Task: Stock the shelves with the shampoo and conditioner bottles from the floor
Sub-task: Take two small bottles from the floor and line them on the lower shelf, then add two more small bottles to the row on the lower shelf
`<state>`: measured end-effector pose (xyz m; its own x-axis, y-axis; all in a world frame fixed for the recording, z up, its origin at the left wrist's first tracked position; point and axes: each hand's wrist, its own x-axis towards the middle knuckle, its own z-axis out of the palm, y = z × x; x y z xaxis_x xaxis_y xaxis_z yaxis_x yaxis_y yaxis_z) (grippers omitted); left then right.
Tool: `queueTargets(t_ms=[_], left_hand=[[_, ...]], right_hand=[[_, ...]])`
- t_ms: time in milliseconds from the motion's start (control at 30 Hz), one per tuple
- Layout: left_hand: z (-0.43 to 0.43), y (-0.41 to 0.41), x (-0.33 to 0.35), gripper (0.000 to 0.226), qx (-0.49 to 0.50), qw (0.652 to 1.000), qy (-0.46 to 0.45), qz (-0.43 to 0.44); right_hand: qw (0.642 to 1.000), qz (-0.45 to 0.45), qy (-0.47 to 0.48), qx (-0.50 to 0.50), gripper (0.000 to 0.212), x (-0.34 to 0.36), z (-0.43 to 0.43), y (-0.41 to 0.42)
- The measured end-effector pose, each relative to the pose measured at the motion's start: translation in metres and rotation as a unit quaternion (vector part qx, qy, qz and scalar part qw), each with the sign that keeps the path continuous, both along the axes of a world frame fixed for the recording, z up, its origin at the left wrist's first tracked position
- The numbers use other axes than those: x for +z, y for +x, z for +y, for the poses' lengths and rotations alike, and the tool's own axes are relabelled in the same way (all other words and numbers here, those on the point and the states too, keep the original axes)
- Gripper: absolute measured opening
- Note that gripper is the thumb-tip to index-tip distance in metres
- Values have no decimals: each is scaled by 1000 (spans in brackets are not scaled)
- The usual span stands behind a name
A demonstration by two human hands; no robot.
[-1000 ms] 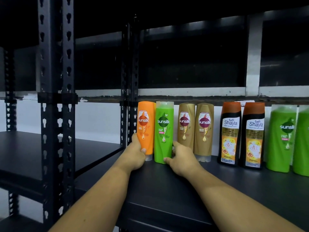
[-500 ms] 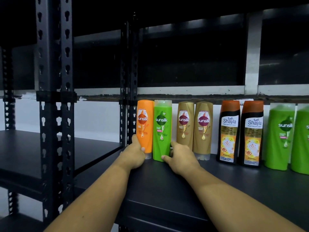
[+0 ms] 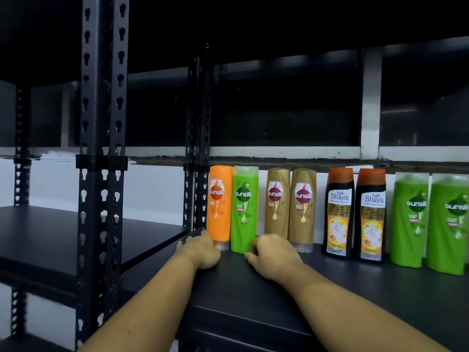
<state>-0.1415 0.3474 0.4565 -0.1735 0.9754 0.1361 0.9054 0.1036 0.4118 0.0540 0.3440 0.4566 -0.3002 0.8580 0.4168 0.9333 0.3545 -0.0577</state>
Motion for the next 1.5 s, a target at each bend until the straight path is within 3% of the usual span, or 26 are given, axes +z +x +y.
queueTargets(t_ms=[233, 400, 500, 667, 900, 1033, 1167, 1233, 1367, 1500], left_hand=[[-65, 8, 0, 60, -73, 994, -46, 66], [-117, 22, -5, 55, -159, 983, -27, 85], [-145, 30, -15, 57, -171, 979, 26, 109], [-198, 54, -26, 48, -192, 963, 141, 129], [-256, 59, -74, 50, -233, 959, 161, 19], [-286, 52, -137, 47, -231, 970, 78, 11], [-306, 52, -219, 44, -218, 975, -52, 12], [-316, 56, -260, 47, -216, 969, -119, -1], [-324, 61, -338, 44, -202, 952, -227, -32], [-332, 63, -385, 34, -210, 928, -304, -44]], right_hand=[[988, -26, -124, 90, 47, 1, -46, 27], [970, -73, -189, 133, 60, 4, -97, 44], [967, -88, -184, 153, 62, 2, -131, 57], [969, -150, -98, 172, 64, -15, -189, 71], [968, -113, -76, 211, 65, -57, -244, 76], [963, -56, -178, 193, 60, -111, -266, 79], [934, -43, -313, 168, 59, -194, -277, 81], [912, -61, -371, 161, 59, -237, -283, 77], [874, -73, -463, 128, 38, -310, -297, 63], [849, -72, -510, 117, 43, -375, -313, 53]])
